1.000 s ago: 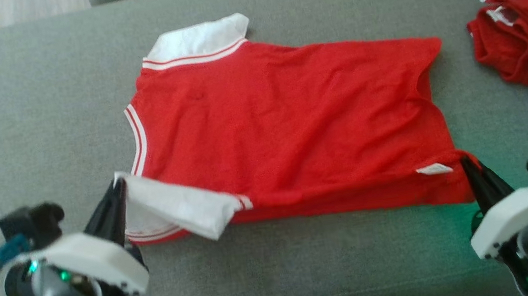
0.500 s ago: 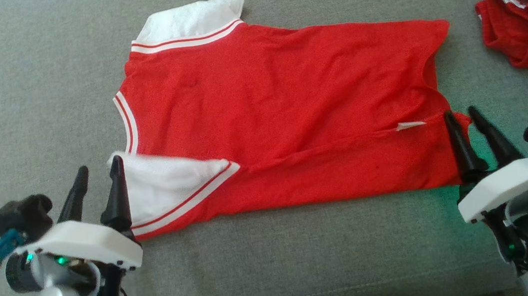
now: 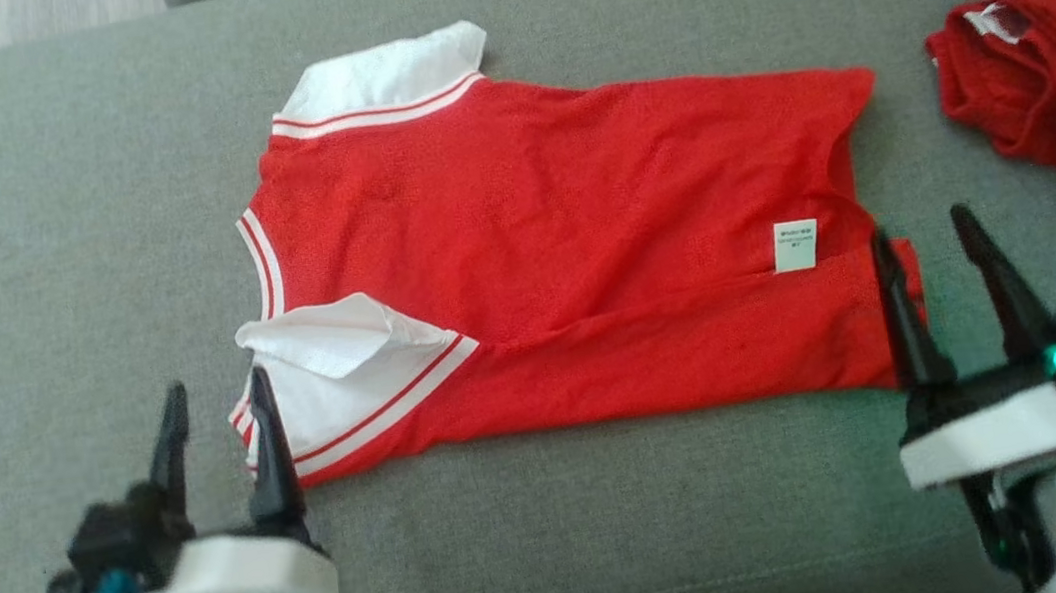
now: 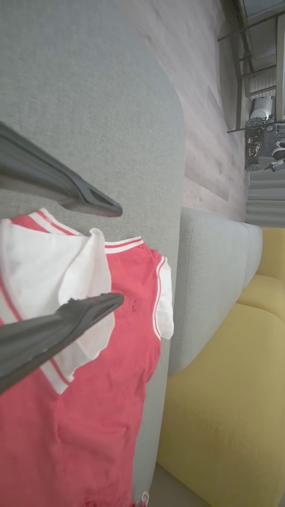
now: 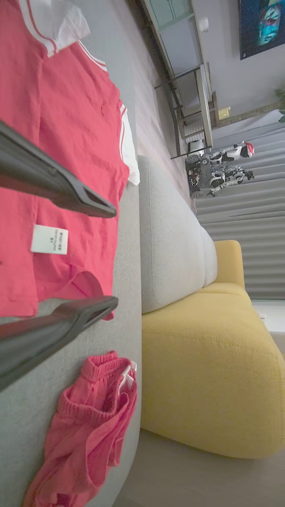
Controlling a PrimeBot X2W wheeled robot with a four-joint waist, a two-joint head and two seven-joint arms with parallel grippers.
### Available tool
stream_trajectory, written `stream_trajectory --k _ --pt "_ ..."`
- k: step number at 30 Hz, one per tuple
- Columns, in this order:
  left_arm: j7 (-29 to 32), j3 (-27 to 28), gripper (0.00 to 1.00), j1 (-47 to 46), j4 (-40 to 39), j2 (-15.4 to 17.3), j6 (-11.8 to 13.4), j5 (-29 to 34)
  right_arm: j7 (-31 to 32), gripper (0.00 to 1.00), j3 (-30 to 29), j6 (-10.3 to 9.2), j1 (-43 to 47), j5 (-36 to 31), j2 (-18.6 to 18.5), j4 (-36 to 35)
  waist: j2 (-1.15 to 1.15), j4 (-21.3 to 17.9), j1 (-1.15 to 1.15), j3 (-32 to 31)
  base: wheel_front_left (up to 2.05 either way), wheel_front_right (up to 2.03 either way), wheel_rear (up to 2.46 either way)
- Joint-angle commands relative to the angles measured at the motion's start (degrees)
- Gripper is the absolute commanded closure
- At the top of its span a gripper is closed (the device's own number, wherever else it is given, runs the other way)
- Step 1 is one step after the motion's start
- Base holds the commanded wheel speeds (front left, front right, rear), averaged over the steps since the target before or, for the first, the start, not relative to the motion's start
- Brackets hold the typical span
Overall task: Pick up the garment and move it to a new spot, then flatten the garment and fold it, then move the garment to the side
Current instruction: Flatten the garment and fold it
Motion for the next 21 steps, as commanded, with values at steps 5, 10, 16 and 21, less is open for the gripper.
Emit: stream_trajectory --k 5,10,16,21 --pt "-0.8 2.0 0.00 2.3 -2.6 -0.3 0.2 2.6 -1.6 0.00 0.1 -0.04 3.7 -2.2 1.3 -3.9 0.00 0.0 0.00 -1.9 0.00 0.00 0.00" --pt "-0.8 2.0 0.00 3.8 -1.3 -0.4 -0.9 3.6 -1.8 0.00 -0.4 -0.04 6.1 -2.6 2.2 -3.9 0.00 0.1 0.00 -2.6 0.00 0.00 0.00" --pt "-0.8 2.2 0.00 3.5 0.8 -0.3 -2.3 3.5 -1.7 0.00 -0.2 -0.04 6.7 -2.6 2.9 -3.4 0.00 -0.1 0.00 -2.9 0.00 0.00 0.00" --pt "-0.8 2.7 0.00 3.2 1.5 -0.5 -3.0 3.5 -1.7 0.00 -0.1 -0.04 6.5 -2.4 3.3 -3.0 0.00 -0.2 0.00 -3.1 0.00 0.00 0.00"
